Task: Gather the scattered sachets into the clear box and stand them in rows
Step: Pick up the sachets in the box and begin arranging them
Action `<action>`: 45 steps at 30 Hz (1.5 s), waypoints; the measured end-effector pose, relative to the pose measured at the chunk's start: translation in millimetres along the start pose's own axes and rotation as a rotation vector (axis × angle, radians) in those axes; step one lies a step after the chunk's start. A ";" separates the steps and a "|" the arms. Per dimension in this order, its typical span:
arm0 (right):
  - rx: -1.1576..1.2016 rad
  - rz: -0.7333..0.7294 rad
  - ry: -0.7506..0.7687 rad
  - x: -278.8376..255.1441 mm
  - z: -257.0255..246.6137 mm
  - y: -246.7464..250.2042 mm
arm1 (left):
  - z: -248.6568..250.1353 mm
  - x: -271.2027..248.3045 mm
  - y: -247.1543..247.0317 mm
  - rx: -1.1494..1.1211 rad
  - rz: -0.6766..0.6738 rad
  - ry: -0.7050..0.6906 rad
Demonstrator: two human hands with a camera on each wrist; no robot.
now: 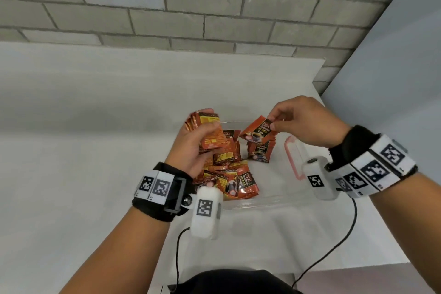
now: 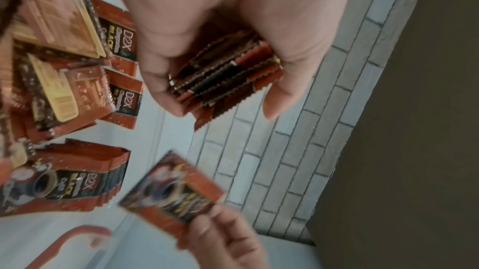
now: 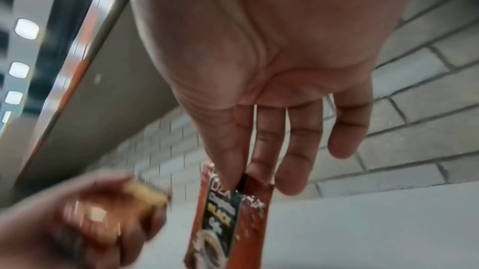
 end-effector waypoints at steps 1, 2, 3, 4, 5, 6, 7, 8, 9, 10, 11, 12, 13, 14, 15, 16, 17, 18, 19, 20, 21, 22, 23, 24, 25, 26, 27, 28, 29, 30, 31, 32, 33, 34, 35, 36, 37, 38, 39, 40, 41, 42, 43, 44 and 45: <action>-0.107 -0.030 -0.022 3.0 3.8 -4.8 | 2.4 -0.3 4.9 -0.011 0.015 0.000; -0.194 -0.071 -0.046 6.5 7.5 -11.6 | 3.6 -0.4 8.6 -0.016 0.025 0.006; -0.260 -0.109 -0.073 10.5 10.8 -18.4 | 4.6 -0.6 10.7 -0.013 0.031 0.012; -0.309 -0.141 -0.101 15.0 13.7 -24.0 | 5.3 -0.6 12.3 -0.008 0.037 0.017; -0.347 -0.164 -0.126 19.4 15.1 -27.9 | 5.6 -0.5 13.0 -0.006 0.043 0.020; -0.377 -0.185 -0.148 24.5 16.3 -30.9 | 5.8 -0.3 13.6 -0.010 0.051 0.022; -0.403 -0.206 -0.165 29.0 17.0 -33.5 | 6.3 -0.1 14.1 -0.017 0.057 0.022; -0.428 -0.232 -0.183 33.4 17.7 -36.1 | 6.9 -0.1 14.3 -0.026 0.059 0.020; -0.452 -0.259 -0.196 37.4 18.6 -39.1 | 7.5 -0.2 14.6 -0.034 0.059 0.019; -0.474 -0.285 -0.208 40.7 19.9 -42.7 | 7.5 -0.4 15.1 -0.040 0.061 0.018; -0.497 -0.307 -0.216 43.4 21.0 -46.6 | 7.8 -0.8 15.7 -0.045 0.063 0.019; -0.524 -0.322 -0.225 45.5 22.0 -50.5 | 7.8 -1.3 16.2 -0.050 0.064 0.020; -0.550 -0.331 -0.232 47.4 22.4 -53.9 | 8.1 -1.7 16.8 -0.056 0.064 0.021; -0.577 -0.336 -0.238 48.9 22.4 -57.1 | 8.3 -2.1 17.4 -0.059 0.062 0.023; -0.606 -0.339 -0.241 49.7 21.7 -59.9 | 8.9 -2.5 17.6 -0.059 0.058 0.024; -0.637 -0.342 -0.245 50.1 21.0 -62.3 | 9.5 -2.8 17.9 -0.057 0.054 0.024; -0.670 -0.346 -0.252 49.7 20.1 -64.0 | 10.0 -3.2 18.3 -0.056 0.053 0.023; -0.700 -0.346 -0.261 49.2 19.8 -65.1 | 10.2 -3.6 18.5 -0.057 0.054 0.022; -0.723 -0.340 -0.264 48.9 19.7 -65.7 | 10.4 -4.1 18.7 -0.058 0.056 0.020; -0.736 -0.335 -0.260 48.2 19.2 -65.7 | 10.3 -4.5 19.0 -0.058 0.057 0.019; -0.744 -0.333 -0.254 47.7 18.5 -65.6 | 9.9 -4.9 19.2 -0.055 0.059 0.020; -0.750 -0.332 -0.245 47.2 18.1 -65.7 | 9.3 -5.1 19.6 -0.050 0.061 0.022; -0.756 -0.338 -0.241 47.0 18.0 -66.2 | 8.8 -5.4 19.9 -0.046 0.062 0.024; -0.765 -0.350 -0.239 46.6 18.4 -67.0 | 8.2 -5.5 20.1 -0.042 0.063 0.025; -0.778 -0.363 -0.238 46.2 18.7 -68.2 | 7.8 -5.6 19.9 -0.040 0.063 0.027; -0.793 -0.372 -0.234 45.7 19.0 -69.3 | 7.2 -5.3 20.0 -0.036 0.062 0.029; -0.811 -0.375 -0.229 45.6 18.8 -70.1 | 7.0 -5.1 19.8 -0.031 0.063 0.031; -0.827 -0.370 -0.222 45.6 18.6 -70.3 | 6.9 -4.9 19.6 -0.028 0.063 0.033; -0.840 -0.361 -0.214 45.9 17.7 -70.2 | 6.9 -4.9 19.4 -0.027 0.065 0.034; -0.851 -0.350 -0.205 46.3 16.7 -69.6 | 6.6 -4.7 19.5 -0.027 0.065 0.034; -0.856 -0.341 -0.196 47.2 15.9 -69.2 | 6.3 -4.8 19.5 -0.026 0.067 0.034; -0.862 -0.334 -0.189 48.0 15.7 -68.9 | 5.9 -4.9 20.0 -0.024 0.070 0.033; -0.867 -0.332 -0.187 48.8 16.0 -69.1 | 5.6 -5.2 20.1 -0.022 0.072 0.032; -0.871 -0.332 -0.186 49.2 16.4 -69.6 | 5.2 -5.2 20.6 -0.021 0.073 0.032; -0.874 -0.334 -0.185 49.7 17.1 -70.8 | 4.9 -5.4 20.9 -0.021 0.073 0.032; -0.874 -0.339 -0.185 50.1 17.8 -71.9 | 4.6 -5.5 21.1 -0.021 0.073 0.032; -0.874 -0.342 -0.184 50.6 18.1 -72.7 | 4.6 -5.8 21.2 -0.020 0.073 0.032; -0.875 -0.339 -0.180 51.2 18.3 -73.0 | 4.3 -5.9 21.5 -0.018 0.074 0.030; -0.876 -0.330 -0.172 52.1 18.5 -73.1 | 4.0 -6.0 21.6 -0.014 0.077 0.030; -0.874 -0.321 -0.164 52.8 19.1 -72.8 | 3.3 -5.8 21.7 -0.009 0.079 0.031; -0.872 -0.313 -0.155 53.8 19.8 -72.5 | 2.9 -5.8 21.6 -0.005 0.084 0.033; -0.873 -0.306 -0.148 54.3 20.4 -72.1 | 2.4 -5.5 21.3 -0.003 0.090 0.035; -0.877 -0.300 -0.145 54.6 21.1 -71.8 | 2.1 -5.3 21.1 -0.002 0.094 0.039; -0.883 -0.295 -0.146 54.7 21.8 -71.5 | 1.8 -4.9 21.0 0.001 0.096 0.042; -0.885 -0.290 -0.148 54.8 22.4 -71.0 | 2.1 -4.9 20.5 0.006 0.095 0.045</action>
Point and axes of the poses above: each hand's wrist, its own x-axis towards the middle knuckle, its own y-axis out of the back of the hand, z = x × y, the point moved 4 cm from there along x, towards the middle knuckle, and after that the axes turned 5 degrees about -z, right-handed, at the moved point
